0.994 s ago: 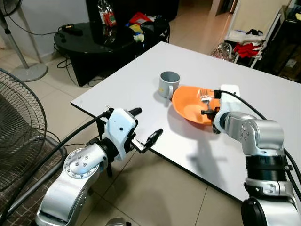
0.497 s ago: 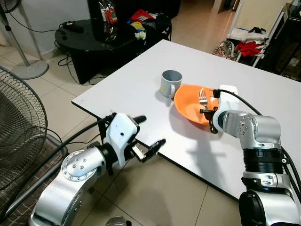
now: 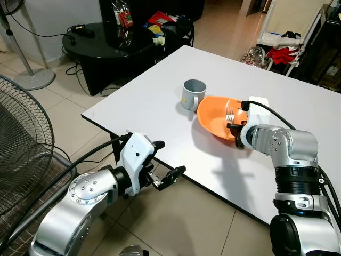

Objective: Setting the table

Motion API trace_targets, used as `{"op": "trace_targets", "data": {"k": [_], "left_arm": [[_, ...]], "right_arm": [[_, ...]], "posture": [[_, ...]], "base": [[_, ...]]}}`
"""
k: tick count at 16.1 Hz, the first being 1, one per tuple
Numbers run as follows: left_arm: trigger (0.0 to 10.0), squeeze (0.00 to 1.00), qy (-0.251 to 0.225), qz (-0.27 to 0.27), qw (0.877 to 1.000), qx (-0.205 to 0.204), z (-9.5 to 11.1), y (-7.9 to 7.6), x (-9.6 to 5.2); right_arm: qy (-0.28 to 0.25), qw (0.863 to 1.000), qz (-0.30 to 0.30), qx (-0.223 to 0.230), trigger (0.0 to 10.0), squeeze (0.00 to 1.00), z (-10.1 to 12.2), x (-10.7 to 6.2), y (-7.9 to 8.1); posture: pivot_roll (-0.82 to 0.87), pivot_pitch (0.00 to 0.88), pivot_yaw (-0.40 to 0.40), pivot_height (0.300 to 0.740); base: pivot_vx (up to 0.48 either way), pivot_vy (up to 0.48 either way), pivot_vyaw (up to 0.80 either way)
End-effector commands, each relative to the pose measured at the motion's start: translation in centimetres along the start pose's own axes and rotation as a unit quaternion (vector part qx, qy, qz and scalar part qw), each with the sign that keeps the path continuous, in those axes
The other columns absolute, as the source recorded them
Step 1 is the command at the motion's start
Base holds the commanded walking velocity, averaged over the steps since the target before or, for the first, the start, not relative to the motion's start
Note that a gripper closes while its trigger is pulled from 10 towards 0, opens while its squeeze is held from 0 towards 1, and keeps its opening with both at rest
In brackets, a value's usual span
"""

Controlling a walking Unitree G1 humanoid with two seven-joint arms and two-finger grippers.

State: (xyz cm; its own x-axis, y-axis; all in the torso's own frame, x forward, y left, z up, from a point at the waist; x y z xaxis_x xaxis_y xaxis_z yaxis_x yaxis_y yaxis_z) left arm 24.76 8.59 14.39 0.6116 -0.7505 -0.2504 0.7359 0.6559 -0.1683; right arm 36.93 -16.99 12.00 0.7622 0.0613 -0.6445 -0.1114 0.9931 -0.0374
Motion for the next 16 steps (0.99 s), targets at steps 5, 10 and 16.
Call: {"op": "trace_targets", "data": {"k": [5,10,16], "left_arm": [[10.0,0.00,0.006,-0.003,1.000,-0.008,0.2,0.4,-0.1],[10.0,0.00,-0.038,0.043,0.998,0.006,1.4,1.4,-0.6],[10.0,0.00,-0.099,0.211,0.972,-0.024,0.8,3.5,-3.8]], "right_arm": [[-0.021,1.000,-0.006,-0.008,10.0,1.00,1.6,-0.8,-0.4],[-0.091,0.990,-0.022,-0.103,10.0,1.00,5.1,-5.1,-0.9],[-0.296,0.939,0.045,-0.168,10.0,1.00,1.9,-9.0,4.3]], "posture": [[0.10,0.000,-0.035,0.740],[0.08,0.000,-0.014,0.740],[0.08,0.000,0.023,0.740]], "base": [[0.000,0.000,0.00],[0.000,0.000,0.00],[0.000,-0.066,0.00]]}}
Point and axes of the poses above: a point about 5 cm out from each wrist's last joint towards the gripper, its own x axis pointing out of the wrist towards the gripper, its own z axis along the axis of the wrist's last joint, y = z × x, the point moved 4 cm from there along x, pointing out of the wrist towards the gripper, and after that the axes turned 12 degrees about -x, right-handed, at the moved point
